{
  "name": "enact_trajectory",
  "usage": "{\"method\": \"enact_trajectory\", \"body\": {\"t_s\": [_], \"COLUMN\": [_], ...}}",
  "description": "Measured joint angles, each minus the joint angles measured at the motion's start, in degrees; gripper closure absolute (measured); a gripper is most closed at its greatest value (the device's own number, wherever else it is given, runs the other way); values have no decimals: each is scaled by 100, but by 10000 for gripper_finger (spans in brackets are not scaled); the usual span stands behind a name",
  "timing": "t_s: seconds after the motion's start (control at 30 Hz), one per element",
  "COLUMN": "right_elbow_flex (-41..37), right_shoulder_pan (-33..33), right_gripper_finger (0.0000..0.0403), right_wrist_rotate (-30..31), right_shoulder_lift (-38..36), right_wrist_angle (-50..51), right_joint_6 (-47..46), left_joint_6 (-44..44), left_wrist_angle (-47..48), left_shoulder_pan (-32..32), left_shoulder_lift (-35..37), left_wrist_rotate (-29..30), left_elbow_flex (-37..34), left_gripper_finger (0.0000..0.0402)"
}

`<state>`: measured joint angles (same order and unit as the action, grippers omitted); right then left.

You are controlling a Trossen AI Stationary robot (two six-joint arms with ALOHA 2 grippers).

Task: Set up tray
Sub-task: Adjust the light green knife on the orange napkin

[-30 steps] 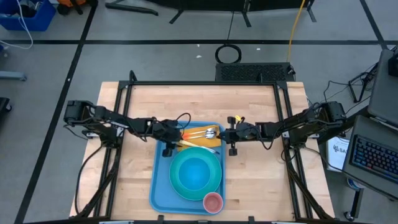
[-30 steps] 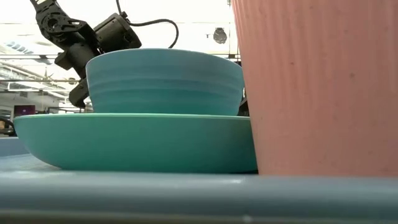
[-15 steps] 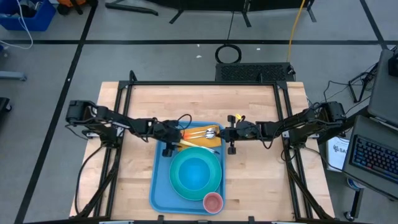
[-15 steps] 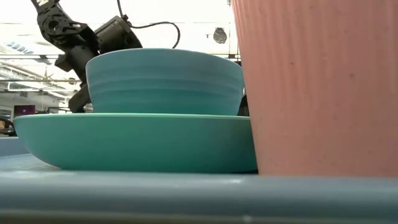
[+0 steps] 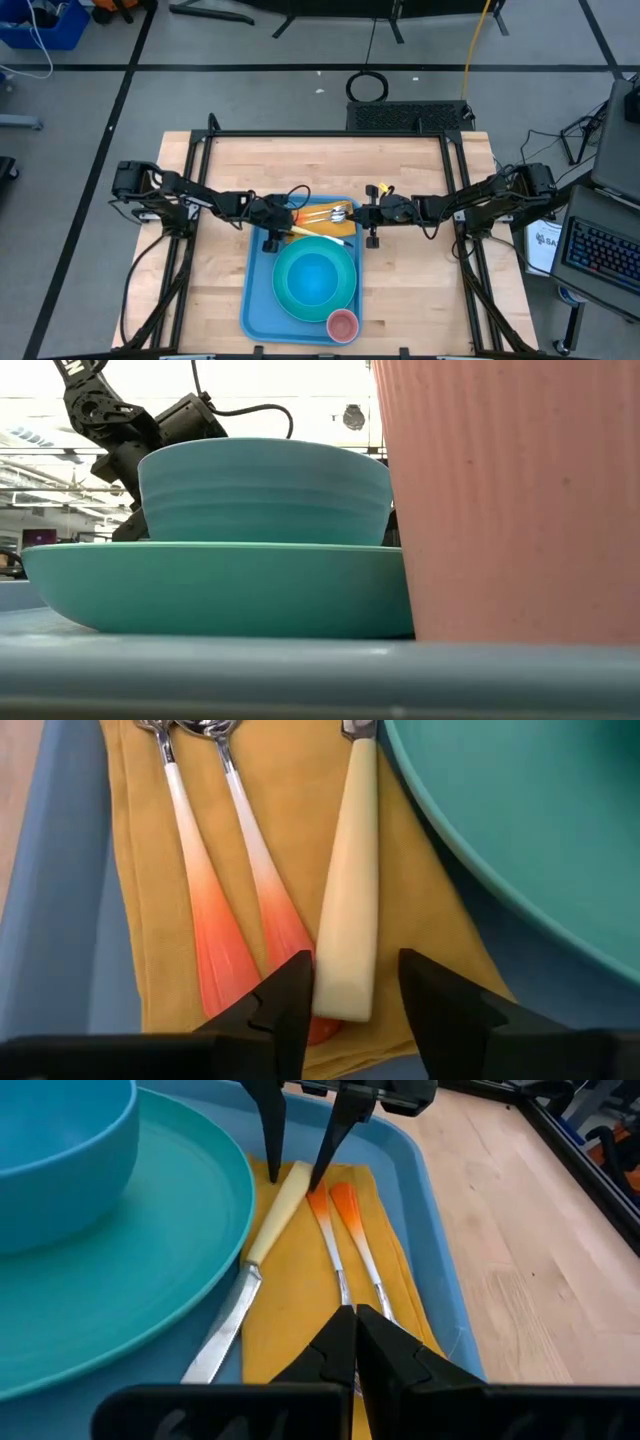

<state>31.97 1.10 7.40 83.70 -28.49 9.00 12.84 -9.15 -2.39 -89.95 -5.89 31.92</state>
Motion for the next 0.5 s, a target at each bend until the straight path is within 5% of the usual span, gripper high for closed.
{"method": "enact_trajectory", "body": {"t_s": [0.5], "right_elbow_flex": [0], "right_shoulder_pan": [0], "right_gripper_finger": [399], "right_wrist_rotate": [0], "right_shoulder_lift": [0], "right_wrist_angle": [0], "right_joint_6": [-83], "left_joint_6": [-59], "left_wrist_angle": [-11], "left_shoulder_pan": [11], "left_shoulder_lift": [-2], "left_wrist_rotate": [0], "left_elbow_flex": [0], "left_gripper_finger": [317]}}
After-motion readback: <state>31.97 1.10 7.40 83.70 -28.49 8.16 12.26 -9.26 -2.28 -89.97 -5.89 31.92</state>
